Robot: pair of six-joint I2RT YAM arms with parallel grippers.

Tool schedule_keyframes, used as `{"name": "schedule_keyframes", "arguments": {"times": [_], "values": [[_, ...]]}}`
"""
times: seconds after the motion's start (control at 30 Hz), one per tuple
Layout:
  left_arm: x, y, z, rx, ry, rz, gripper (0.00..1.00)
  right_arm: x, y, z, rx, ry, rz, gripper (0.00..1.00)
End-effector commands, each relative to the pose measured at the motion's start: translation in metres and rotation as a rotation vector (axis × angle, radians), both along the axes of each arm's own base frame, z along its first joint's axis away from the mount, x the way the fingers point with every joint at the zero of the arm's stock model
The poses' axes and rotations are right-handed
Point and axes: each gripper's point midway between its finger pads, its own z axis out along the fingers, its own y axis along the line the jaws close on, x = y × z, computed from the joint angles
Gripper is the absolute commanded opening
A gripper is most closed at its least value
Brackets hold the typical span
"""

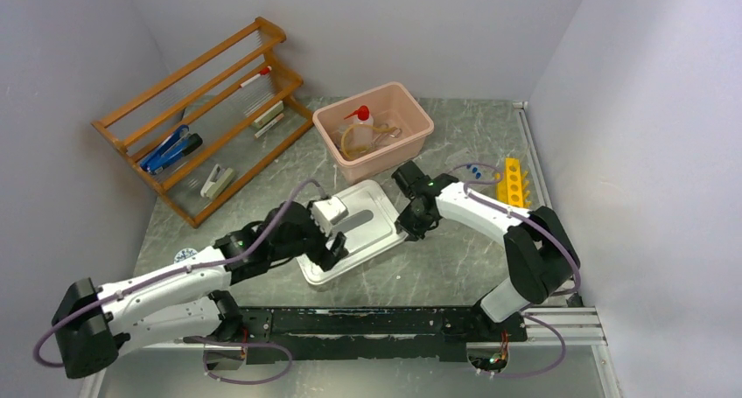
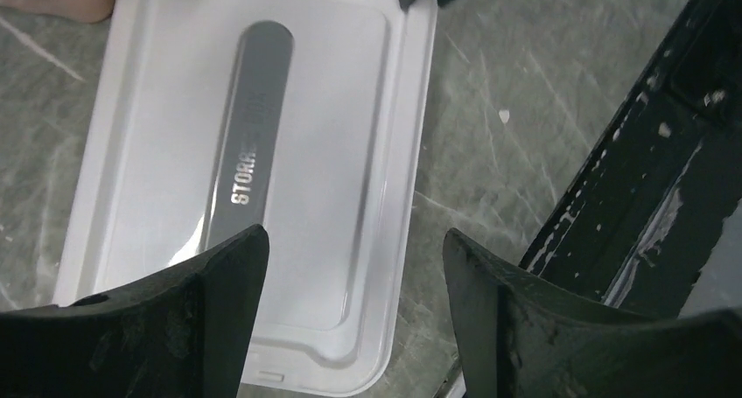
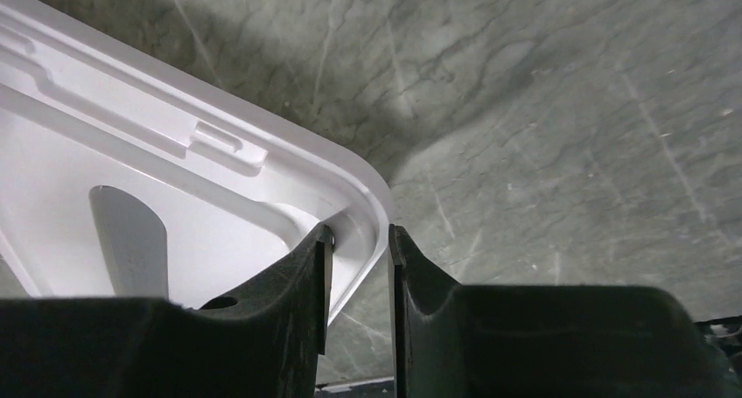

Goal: Organize the chemistry lab equipment

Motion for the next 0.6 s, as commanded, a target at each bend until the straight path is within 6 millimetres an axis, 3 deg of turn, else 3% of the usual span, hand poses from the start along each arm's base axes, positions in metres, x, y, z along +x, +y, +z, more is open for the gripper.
{"name": "schedule_keyframes", "arguments": {"times": [0.0,0.1,0.27,0.4,0.57], "values": [[-0.001,-0.023,0.011,0.044,-0.145,-0.056,0.78,-0.002,-0.008,0.015,0.06,0.042,0.049,0.0],[-0.009,-0.036,0.005,0.159,-0.279,-0.08,0.81,-0.006,-0.01,0.014,0.1,0.092,0.031,0.0],[-0.03,-0.05,-0.023,0.415,-0.439,-0.162,0.84,-0.019,-0.009,0.008,0.149,0.186,0.019,0.0],[-0.022,-0.04,-0.038,0.524,-0.523,-0.072,0.83,-0.02,-0.009,0.01,0.17,0.211,0.019,0.0],[-0.024,-0.042,-0.054,0.602,-0.598,-0.084,0.81,-0.028,-0.005,0.021,0.244,0.26,-0.002,0.0]]}}
